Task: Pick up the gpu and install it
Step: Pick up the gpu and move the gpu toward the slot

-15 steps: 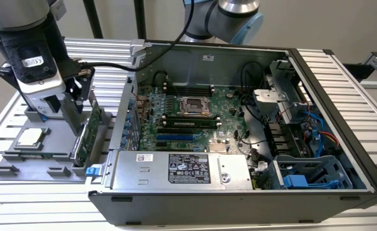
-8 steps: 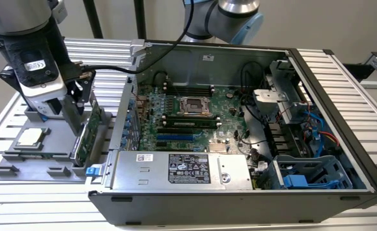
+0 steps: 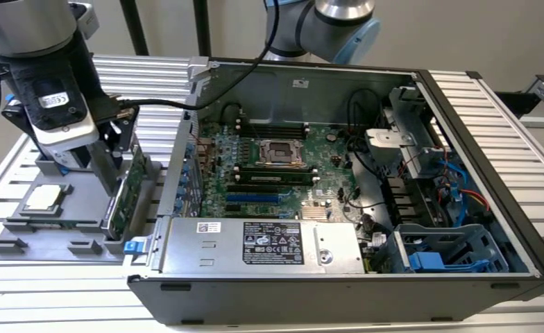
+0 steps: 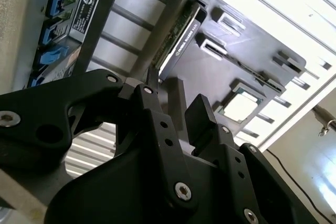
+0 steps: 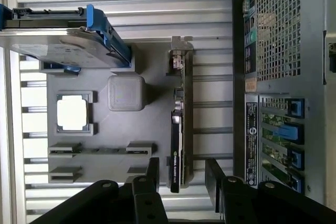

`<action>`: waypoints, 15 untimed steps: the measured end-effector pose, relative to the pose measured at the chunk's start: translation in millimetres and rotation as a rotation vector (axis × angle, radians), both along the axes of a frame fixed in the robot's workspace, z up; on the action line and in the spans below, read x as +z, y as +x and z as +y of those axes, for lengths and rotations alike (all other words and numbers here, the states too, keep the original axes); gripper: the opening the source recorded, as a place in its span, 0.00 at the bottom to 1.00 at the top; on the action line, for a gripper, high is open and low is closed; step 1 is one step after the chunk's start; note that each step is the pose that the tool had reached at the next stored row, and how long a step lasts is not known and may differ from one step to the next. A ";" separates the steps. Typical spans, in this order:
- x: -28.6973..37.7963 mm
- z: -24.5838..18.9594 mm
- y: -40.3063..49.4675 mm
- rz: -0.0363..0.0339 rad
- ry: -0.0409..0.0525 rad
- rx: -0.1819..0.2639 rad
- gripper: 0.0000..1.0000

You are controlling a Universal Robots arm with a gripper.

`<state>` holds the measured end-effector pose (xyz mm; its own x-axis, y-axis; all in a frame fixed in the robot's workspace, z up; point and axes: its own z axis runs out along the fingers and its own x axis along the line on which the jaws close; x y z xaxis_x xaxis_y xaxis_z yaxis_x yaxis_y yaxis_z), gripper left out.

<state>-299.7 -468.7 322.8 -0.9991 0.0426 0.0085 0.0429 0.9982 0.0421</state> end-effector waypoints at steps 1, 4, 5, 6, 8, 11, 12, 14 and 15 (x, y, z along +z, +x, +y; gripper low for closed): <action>-0.7 0.0 0.0 0.0000 0.0000 0.000 1.00; -2.9 0.0 0.0 0.0000 0.0000 0.000 1.00; -3.6 0.0 0.0 0.0000 0.0000 0.000 1.00; -4.3 0.0 0.0 0.0000 0.0000 0.000 1.00; -5.7 0.0 0.0 0.0000 0.0000 0.000 1.00; -7.8 0.0 0.0 0.0000 0.0000 0.000 1.00; -8.5 0.0 0.0 0.0000 0.0000 0.000 1.00; -10.0 0.0 0.0 0.0000 0.0000 0.000 1.00; -10.7 0.0 0.0 0.0001 -0.0001 0.000 1.00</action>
